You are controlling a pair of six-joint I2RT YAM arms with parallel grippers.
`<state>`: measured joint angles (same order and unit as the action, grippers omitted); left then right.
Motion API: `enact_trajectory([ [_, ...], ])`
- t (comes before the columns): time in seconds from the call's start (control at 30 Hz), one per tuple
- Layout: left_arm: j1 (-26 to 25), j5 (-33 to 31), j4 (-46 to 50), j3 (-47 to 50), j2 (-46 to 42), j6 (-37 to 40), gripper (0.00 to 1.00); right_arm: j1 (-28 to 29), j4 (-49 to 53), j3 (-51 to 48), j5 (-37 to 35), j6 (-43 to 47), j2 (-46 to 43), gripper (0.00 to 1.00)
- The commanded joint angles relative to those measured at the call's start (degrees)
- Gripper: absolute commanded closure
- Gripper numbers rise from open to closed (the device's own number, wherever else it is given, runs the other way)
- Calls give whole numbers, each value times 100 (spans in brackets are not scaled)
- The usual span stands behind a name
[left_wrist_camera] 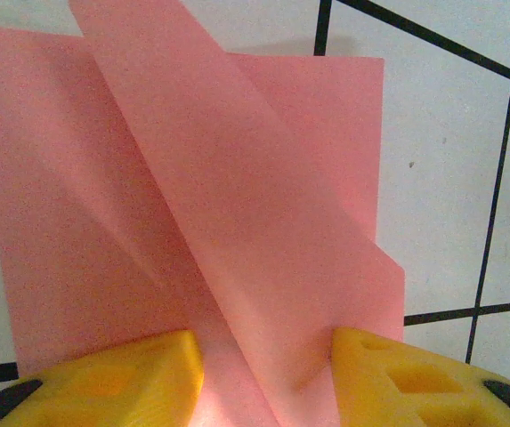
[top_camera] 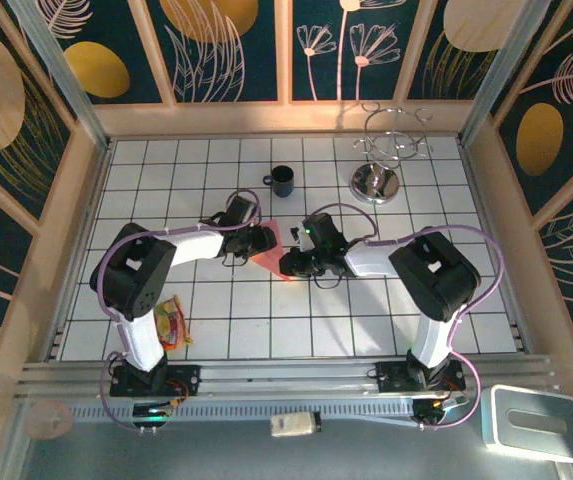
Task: Fold a paper plane with a square sheet of paper (pick it up from the middle)
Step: Fourth fold the wing at the center of the table.
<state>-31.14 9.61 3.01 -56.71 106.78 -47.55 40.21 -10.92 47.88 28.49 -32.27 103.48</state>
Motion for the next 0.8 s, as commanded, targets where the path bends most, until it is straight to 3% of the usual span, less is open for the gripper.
enact_trajectory([
  [0.0, 59, -540, 1088, 424, 734, 123, 54, -30, 112, -40, 20, 81, 150, 84],
  [0.57, 58, -501, 1044, 454, 728, 97, 59, -33, 111, 55, 201, 136, 256, 84],
  [0.77, 57, -521, 1053, 481, 738, 105, 60, -30, 94, -29, 210, 159, -97, 84],
])
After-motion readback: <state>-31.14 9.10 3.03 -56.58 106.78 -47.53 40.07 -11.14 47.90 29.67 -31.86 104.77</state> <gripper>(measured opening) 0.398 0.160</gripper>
